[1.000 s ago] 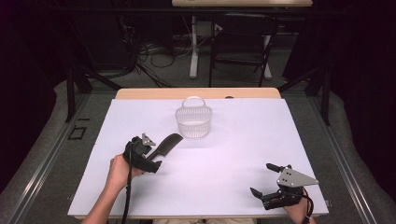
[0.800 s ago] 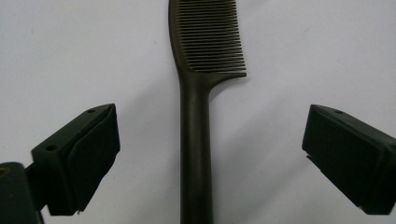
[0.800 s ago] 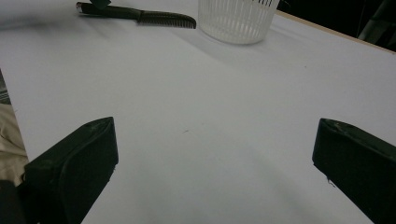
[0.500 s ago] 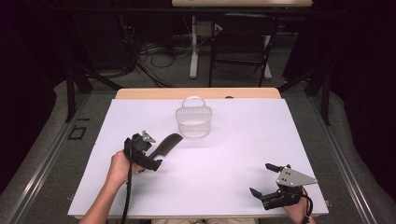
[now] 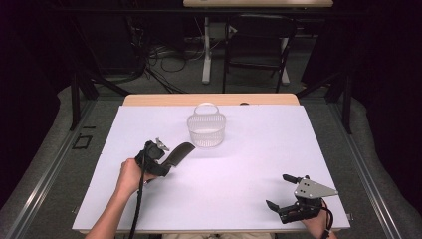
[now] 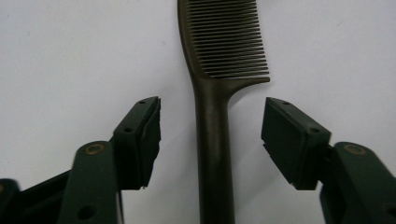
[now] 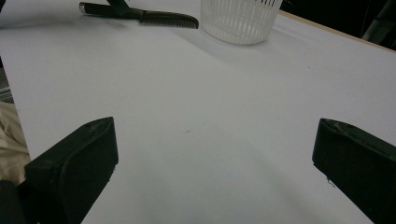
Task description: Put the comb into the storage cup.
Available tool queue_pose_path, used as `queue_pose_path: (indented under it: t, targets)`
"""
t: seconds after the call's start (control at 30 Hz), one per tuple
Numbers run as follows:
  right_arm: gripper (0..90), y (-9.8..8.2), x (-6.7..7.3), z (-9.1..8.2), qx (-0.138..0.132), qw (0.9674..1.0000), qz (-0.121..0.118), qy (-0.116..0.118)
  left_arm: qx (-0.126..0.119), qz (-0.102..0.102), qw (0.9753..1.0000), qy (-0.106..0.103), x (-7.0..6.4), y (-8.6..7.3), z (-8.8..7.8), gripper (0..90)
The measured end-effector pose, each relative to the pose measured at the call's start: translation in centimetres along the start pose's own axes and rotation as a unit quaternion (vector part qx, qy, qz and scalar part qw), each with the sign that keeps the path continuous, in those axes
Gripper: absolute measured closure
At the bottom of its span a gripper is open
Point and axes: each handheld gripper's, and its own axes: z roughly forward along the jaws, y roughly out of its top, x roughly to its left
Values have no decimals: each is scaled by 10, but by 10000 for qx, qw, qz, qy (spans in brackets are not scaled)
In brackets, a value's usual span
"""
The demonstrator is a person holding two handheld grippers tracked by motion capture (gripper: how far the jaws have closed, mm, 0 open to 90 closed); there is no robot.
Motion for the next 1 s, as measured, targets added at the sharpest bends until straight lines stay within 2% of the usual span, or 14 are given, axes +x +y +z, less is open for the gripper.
queue_pose_path:
  t: [0.07,0.27,0.47,0.7,1.0]
  targets:
    - [0,0,0,0,-3,10000,16,-7,84,27,10000,31,0,1,1,460]
    - [0,0,0,0,-14,10000,1,-12,314,-41,9993,-220,6,7,7,548]
    - [0,0,0,0,15,10000,15,-17,542,-46,9980,-305,9,12,16,626]
    - [0,0,1,-1,16,10000,-27,-7,517,-190,9963,-655,16,11,18,698]
    - [0,1,1,-3,-7,10000,-50,-14,396,-218,9971,-605,15,7,15,719]
